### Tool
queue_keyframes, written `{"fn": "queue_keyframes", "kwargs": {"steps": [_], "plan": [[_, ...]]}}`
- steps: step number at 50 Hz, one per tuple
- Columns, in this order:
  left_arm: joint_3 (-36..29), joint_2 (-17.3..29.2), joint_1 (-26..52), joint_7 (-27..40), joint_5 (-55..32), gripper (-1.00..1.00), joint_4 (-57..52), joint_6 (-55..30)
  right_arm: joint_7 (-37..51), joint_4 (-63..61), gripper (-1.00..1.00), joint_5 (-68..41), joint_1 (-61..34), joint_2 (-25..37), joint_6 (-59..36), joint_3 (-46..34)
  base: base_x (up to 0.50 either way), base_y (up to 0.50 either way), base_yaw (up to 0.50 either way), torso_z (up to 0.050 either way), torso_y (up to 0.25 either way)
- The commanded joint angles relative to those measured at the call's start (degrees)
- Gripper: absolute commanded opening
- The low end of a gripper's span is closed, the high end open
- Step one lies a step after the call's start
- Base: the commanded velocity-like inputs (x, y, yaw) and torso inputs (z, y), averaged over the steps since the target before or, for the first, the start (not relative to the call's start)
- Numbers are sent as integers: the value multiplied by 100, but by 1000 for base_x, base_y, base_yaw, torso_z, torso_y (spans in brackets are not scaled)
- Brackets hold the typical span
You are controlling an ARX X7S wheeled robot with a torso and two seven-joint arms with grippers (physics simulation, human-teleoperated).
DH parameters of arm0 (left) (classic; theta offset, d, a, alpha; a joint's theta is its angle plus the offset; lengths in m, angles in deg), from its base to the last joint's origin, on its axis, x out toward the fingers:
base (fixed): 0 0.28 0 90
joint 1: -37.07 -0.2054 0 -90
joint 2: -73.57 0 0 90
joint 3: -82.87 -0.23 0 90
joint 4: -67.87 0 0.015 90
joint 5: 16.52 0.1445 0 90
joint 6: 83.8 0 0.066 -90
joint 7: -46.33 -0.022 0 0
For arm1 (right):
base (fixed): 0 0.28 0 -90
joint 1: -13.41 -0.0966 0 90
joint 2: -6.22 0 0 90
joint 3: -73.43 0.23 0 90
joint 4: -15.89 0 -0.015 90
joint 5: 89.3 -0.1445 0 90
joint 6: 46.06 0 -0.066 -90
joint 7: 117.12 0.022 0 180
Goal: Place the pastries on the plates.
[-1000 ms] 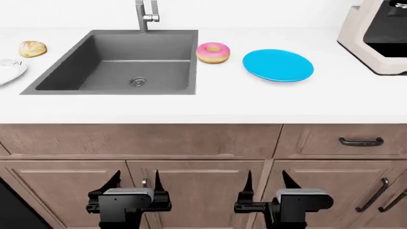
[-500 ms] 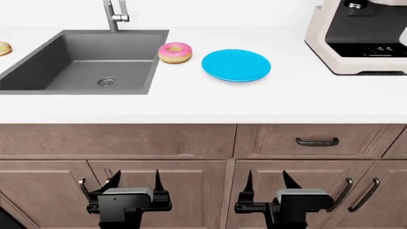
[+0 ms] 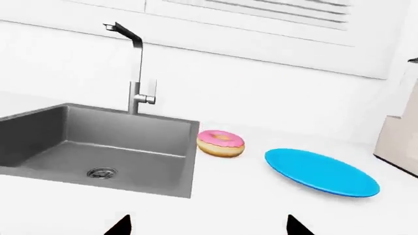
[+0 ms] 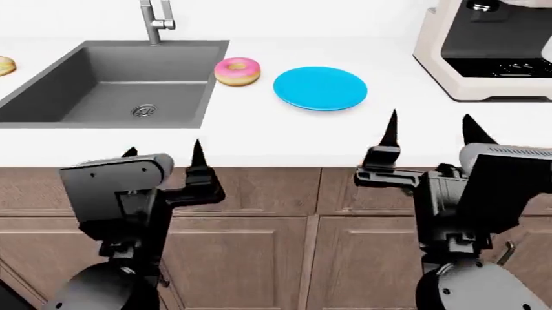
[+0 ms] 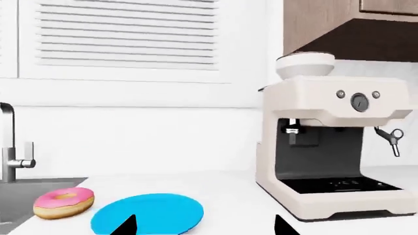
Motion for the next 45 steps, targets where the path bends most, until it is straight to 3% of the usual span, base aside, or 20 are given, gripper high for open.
{"fn": "queue_keyframes", "kwargs": {"steps": [1,6,13,17,23,45], "plan": [[323,423,3865,4001,-5192,100,-563,-2843,4600,-572,100,-6073,-3865,1541,-1869,-976,0,0,0,0,0],[-23,934,5589,4692,-5970,100,875,-3392,5048,456,100,-7109,-5152,1612,-2175,-1544,0,0,0,0,0],[-294,1563,5952,4770,-6072,100,1679,-3792,5056,1306,100,-7761,-7037,2158,-1426,-3960,0,0,0,0,0],[-382,1710,6035,4795,-6097,100,1880,-3841,5033,1555,100,-7850,-7548,2062,-1331,-4626,0,0,0,0,0],[-443,1947,6383,5076,-6365,100,2193,-3836,4702,1663,100,-7662,-7766,2099,-1180,-4613,72,4,0,0,0],[-1308,2608,7511,5835,-7483,100,3116,-3777,4394,1797,100,-7435,-7712,2010,-1030,-4590,500,23,0,0,0]]}}
